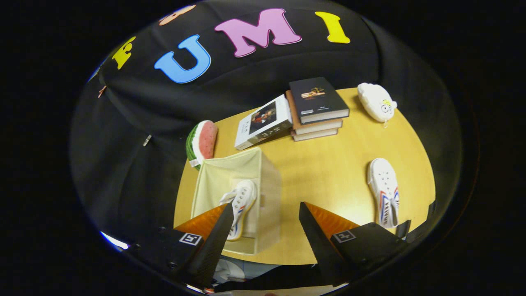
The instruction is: Open the storage box then place both shoes into the box .Put the left shoe in first, then the right shoe, with the right side of both shoes facing outward in a uniform manner.
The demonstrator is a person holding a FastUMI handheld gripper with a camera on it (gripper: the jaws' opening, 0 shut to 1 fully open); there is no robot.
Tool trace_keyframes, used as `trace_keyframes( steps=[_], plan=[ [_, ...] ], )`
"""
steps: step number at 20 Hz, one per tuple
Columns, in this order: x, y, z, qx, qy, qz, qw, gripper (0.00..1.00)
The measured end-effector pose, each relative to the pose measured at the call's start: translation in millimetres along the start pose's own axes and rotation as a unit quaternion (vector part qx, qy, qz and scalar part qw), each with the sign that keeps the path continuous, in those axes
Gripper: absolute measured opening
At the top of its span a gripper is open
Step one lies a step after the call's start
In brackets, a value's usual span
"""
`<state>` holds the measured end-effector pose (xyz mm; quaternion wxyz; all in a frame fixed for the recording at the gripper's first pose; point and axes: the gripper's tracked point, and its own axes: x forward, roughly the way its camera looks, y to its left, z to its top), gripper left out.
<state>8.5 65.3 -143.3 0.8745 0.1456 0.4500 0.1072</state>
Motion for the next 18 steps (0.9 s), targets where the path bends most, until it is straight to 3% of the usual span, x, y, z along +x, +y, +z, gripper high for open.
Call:
trace_keyframes(
  steps=[10,14,18],
  plan=[
    [-18.6,-199.6,-10.5,-0.104,0.014,-0.120,0.987,0.99],
    [-8.5,-262.1,-29.1,-0.129,0.041,-0.141,0.981,0.97],
    [5.6,-300.3,-54.6,-0.145,0.083,-0.136,0.977,0.97]
  ],
)
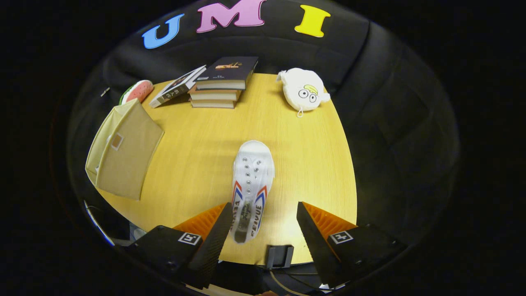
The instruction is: Open the storage box then place both shoes into the box .Put the left shoe in first, then the right shoe, with the right side of both shoes facing outward in a uniform manner.
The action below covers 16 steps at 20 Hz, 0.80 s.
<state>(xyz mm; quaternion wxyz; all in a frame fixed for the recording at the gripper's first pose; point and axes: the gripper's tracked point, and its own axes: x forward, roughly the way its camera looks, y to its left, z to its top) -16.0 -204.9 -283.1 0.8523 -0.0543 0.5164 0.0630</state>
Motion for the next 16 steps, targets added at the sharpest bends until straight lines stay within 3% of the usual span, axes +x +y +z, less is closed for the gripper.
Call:
trace_keyframes(
  steps=[5,16],
  plan=[
    [36.6,-2.7,-29.5,-0.005,0.040,0.028,0.999,0.97],
    [99.8,0.5,-23.3,0.043,0.057,0.048,0.996,0.99]
  ],
)
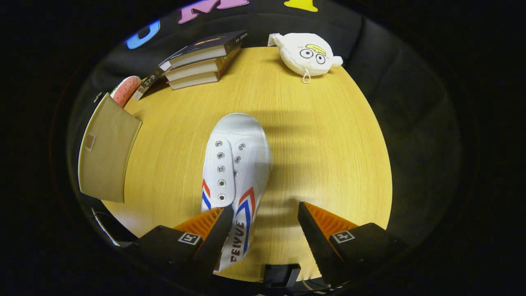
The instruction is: Open the storage box then place both shoes into the box .Put the left shoe in first, then the right shoe, with the right side of both shoes facing outward in a uniform manner.
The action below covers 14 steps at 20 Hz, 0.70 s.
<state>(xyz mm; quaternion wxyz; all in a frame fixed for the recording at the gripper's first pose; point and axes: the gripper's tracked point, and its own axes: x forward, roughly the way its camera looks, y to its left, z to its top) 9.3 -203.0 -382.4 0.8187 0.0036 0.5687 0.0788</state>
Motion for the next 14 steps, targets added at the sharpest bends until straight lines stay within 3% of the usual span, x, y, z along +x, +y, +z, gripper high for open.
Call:
trace_keyframes(
  steps=[2,4,5,8,11,14],
  plan=[
    [1.0,14.1,0.8,0.015,-0.001,0.032,0.999,0.96],
    [3.3,23.2,1.3,0.041,0.000,0.045,0.998,0.62],
    [1.7,23.9,3.3,0.046,-0.001,0.044,0.998,0.40],
    [4.3,22.5,2.7,0.052,-0.005,0.048,0.998,0.34],
    [2.6,19.7,2.3,0.104,0.000,0.057,0.993,0.10],
    [-5.3,29.6,-0.4,0.151,0.007,0.072,0.986,0.05]
  ],
)
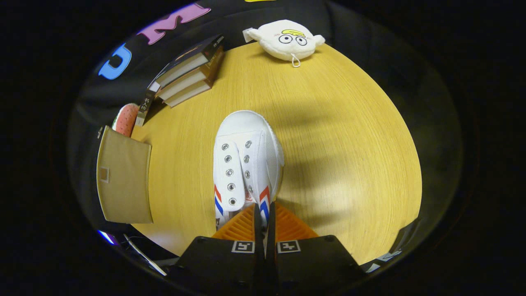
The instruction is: Open the storage box then place both shoes into the box .Put the left shoe in first, then the right shoe, with the right side of both shoes facing outward in a uniform manner.
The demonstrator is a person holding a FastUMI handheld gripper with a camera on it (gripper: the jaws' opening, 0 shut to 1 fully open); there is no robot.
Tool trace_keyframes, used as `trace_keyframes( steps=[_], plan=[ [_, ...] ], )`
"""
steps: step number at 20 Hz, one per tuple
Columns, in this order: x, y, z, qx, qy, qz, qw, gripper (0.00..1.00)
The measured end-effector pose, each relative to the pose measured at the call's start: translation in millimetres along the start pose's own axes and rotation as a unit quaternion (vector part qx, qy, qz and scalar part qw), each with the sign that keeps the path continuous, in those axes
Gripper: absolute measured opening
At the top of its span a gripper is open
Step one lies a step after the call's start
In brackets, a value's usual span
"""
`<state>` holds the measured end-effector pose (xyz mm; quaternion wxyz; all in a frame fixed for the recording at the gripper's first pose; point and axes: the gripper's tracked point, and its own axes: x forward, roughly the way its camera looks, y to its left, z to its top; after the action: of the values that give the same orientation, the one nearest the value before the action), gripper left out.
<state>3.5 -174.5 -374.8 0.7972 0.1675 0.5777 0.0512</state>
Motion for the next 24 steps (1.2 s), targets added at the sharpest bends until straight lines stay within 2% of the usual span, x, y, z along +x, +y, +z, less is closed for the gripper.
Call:
trace_keyframes(
  steps=[3,8,12,18,24],
  plan=[
    [-13.7,14.2,-5.7,0.032,-0.006,0.000,0.999,0.05],
    [-49.8,49.5,-9.7,0.049,-0.033,0.002,0.998,0.05],
    [-84.3,96.2,-0.1,0.036,-0.071,0.006,0.997,0.05],
    [-136.3,193.8,12.7,0.035,-0.119,0.055,0.991,0.05],
    [-150.7,290.8,13.8,0.013,-0.128,0.102,0.986,0.05]
  ],
)
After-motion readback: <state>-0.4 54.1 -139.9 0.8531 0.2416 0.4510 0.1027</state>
